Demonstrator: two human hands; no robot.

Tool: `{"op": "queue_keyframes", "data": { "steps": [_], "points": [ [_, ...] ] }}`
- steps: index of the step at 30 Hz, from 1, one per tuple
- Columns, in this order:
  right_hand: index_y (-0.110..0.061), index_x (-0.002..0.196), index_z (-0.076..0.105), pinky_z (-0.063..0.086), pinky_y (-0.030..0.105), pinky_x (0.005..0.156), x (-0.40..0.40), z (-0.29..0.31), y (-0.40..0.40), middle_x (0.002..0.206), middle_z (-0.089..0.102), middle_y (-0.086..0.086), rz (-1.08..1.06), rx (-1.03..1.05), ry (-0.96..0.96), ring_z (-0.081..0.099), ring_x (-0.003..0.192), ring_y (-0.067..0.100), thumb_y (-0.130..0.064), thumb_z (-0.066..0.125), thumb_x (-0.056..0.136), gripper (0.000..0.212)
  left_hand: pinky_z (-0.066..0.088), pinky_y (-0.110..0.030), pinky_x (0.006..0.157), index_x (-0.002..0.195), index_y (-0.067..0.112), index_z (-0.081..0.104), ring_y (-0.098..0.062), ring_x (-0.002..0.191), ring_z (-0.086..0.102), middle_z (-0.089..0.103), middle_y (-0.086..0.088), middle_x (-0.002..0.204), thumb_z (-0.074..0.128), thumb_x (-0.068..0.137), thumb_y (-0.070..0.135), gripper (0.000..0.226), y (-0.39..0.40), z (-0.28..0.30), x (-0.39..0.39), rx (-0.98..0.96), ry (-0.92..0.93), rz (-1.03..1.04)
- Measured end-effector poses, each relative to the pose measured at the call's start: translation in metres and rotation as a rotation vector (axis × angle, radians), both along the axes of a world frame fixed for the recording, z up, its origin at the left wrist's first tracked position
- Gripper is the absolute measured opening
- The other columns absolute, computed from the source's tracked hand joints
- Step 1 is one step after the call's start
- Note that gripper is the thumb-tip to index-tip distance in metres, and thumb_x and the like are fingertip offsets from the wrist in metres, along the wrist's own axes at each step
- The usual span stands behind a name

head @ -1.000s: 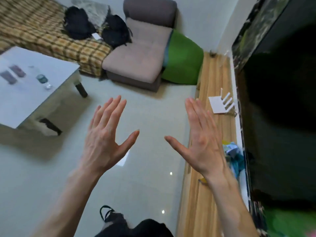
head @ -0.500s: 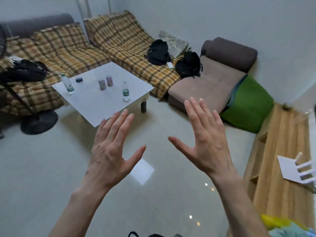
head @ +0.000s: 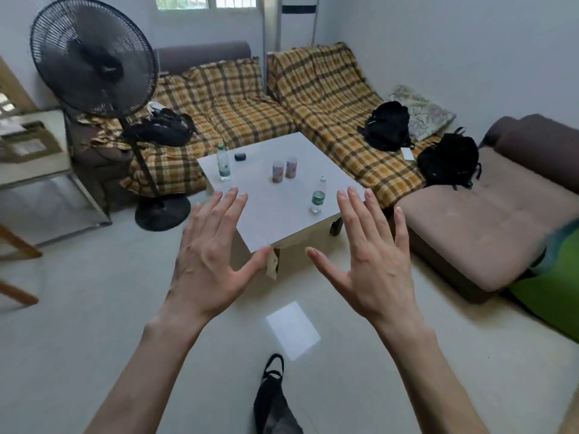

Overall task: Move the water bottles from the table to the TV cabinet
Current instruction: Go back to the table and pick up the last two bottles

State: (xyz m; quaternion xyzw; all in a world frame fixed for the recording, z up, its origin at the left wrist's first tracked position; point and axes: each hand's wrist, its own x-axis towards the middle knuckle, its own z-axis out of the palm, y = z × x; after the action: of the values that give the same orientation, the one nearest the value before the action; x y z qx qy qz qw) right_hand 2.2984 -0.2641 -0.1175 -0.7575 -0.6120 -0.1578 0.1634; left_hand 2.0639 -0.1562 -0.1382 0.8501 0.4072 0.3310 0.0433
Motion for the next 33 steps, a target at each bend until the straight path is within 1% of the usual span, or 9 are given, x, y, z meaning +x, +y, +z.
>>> {"op": "queue_keyframes", "data": {
  "steps": [5,10,13,18,23,26,29,33],
  "points": [
    [-0.025,0.164,0.007,0.006,0.053,0.128,0.009,-0.008,0.102,0.172,0.01,-0.005,0.049,-0.012,0.038,0.003,0.159,0.015,-0.079,0.027,0.095,0.09,0.017,-0.049,0.131,0.161,0.021,0.031,-0.015,0.16,0.02,0.032,0.003,0.169,0.054,0.094,0.062,0.082,0.095,-0.004,0.0,-0.012,0.018,0.052],
    [-0.027,0.164,0.006,0.0,0.048,0.128,0.022,-0.01,0.209,0.172,0.007,-0.008,0.063,0.015,0.116,0.003,0.159,0.014,-0.079,0.03,0.094,0.09,0.019,-0.052,0.13,0.162,0.023,0.03,-0.014,0.161,0.019,0.032,0.005,0.169,0.053,0.094,0.063,0.082,0.187,0.003,0.006,-0.034,0.048,0.086],
    [-0.027,0.164,0.007,-0.005,0.046,0.128,0.024,-0.01,0.268,0.172,0.007,-0.008,0.075,0.001,0.134,-0.001,0.159,0.011,-0.08,0.029,0.094,0.09,0.021,-0.053,0.129,0.161,0.022,0.032,-0.015,0.16,0.021,0.033,0.004,0.168,0.054,0.093,0.062,0.081,0.236,0.005,0.01,-0.042,0.058,0.105],
    [-0.029,0.163,0.008,-0.008,0.044,0.128,0.019,-0.008,0.351,0.172,0.008,-0.009,0.115,-0.029,0.137,0.0,0.159,0.012,-0.081,0.026,0.094,0.089,0.02,-0.051,0.13,0.16,0.02,0.035,-0.016,0.16,0.022,0.035,0.003,0.167,0.054,0.093,0.06,0.08,0.309,0.005,0.007,-0.064,0.048,0.13],
    [-0.029,0.163,0.009,-0.002,0.045,0.129,0.012,-0.017,0.425,0.171,0.01,-0.008,0.111,-0.052,0.138,0.001,0.159,0.011,-0.08,0.026,0.095,0.086,0.022,-0.052,0.129,0.159,0.019,0.036,-0.017,0.16,0.023,0.035,0.002,0.167,0.055,0.093,0.059,0.08,0.389,-0.006,-0.002,-0.093,0.029,0.125],
    [-0.03,0.163,0.011,-0.001,0.046,0.129,0.004,-0.026,0.472,0.171,0.012,-0.007,0.071,-0.061,0.153,0.005,0.159,0.013,-0.079,0.027,0.096,0.084,0.022,-0.053,0.129,0.16,0.018,0.035,-0.017,0.16,0.022,0.034,0.002,0.168,0.055,0.094,0.058,0.08,0.441,-0.017,-0.01,-0.113,0.022,0.093],
    [-0.029,0.162,0.013,0.0,0.046,0.128,-0.011,-0.034,0.52,0.171,0.014,-0.006,0.014,-0.069,0.159,0.007,0.159,0.015,-0.077,0.028,0.096,0.083,0.019,-0.05,0.13,0.16,0.018,0.035,-0.016,0.16,0.021,0.034,0.003,0.168,0.057,0.094,0.057,0.079,0.496,-0.029,-0.023,-0.131,0.023,0.057],
    [-0.028,0.162,0.016,0.009,0.051,0.129,-0.038,-0.034,0.576,0.17,0.018,-0.005,-0.072,-0.064,0.203,0.011,0.158,0.017,-0.075,0.028,0.097,0.081,0.018,-0.048,0.131,0.16,0.02,0.034,-0.013,0.16,0.02,0.033,0.005,0.168,0.058,0.095,0.057,0.079,0.568,-0.038,-0.043,-0.14,0.034,-0.007]
  ]
}}
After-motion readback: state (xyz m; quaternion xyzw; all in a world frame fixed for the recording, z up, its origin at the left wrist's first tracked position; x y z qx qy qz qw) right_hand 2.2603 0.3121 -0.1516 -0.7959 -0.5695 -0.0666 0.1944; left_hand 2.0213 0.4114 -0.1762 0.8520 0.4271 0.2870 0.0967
